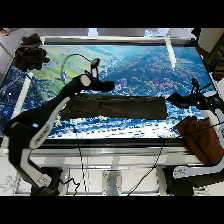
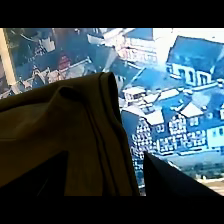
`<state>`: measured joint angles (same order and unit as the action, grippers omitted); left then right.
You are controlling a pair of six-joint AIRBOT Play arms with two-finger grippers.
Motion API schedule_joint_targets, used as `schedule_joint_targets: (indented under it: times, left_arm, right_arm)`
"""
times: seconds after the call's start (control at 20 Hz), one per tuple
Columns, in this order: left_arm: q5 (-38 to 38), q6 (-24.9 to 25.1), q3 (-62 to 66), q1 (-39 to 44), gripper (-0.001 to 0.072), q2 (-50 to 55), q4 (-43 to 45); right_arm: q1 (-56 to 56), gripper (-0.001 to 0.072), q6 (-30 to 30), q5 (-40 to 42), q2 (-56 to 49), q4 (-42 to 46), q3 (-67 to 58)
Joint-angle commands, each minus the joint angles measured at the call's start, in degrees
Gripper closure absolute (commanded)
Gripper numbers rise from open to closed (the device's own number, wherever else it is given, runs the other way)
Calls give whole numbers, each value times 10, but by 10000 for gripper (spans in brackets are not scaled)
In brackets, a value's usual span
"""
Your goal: Fold the shirts.
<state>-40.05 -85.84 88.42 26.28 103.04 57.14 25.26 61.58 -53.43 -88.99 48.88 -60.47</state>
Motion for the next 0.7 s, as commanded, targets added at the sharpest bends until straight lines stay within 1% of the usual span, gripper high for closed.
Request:
schedule_joint_targets:
  times: [0.0,0.1,0.2,0.35,0.45,0.65]
  left_arm:
    - [-121,-53,92,26,700,81,90]
    - [-133,-58,111,35,701,93,111]
    - [-139,-64,113,37,700,93,128]
    - [-165,-74,113,37,700,94,155]
    - [-170,-74,113,37,700,99,163]
    - [-180,-85,113,37,700,123,159]
  right_arm:
    - [3,187,-2,-18,-19,2,0]
    - [3,187,-1,-20,-34,-2,-1]
    - [2,187,-1,-44,-54,-19,-1]
    - [2,186,-1,-52,-79,-44,-1]
    - [2,186,-2,-55,-91,-76,-1]
    - [-8,187,-31,-83,-102,-141,-1]
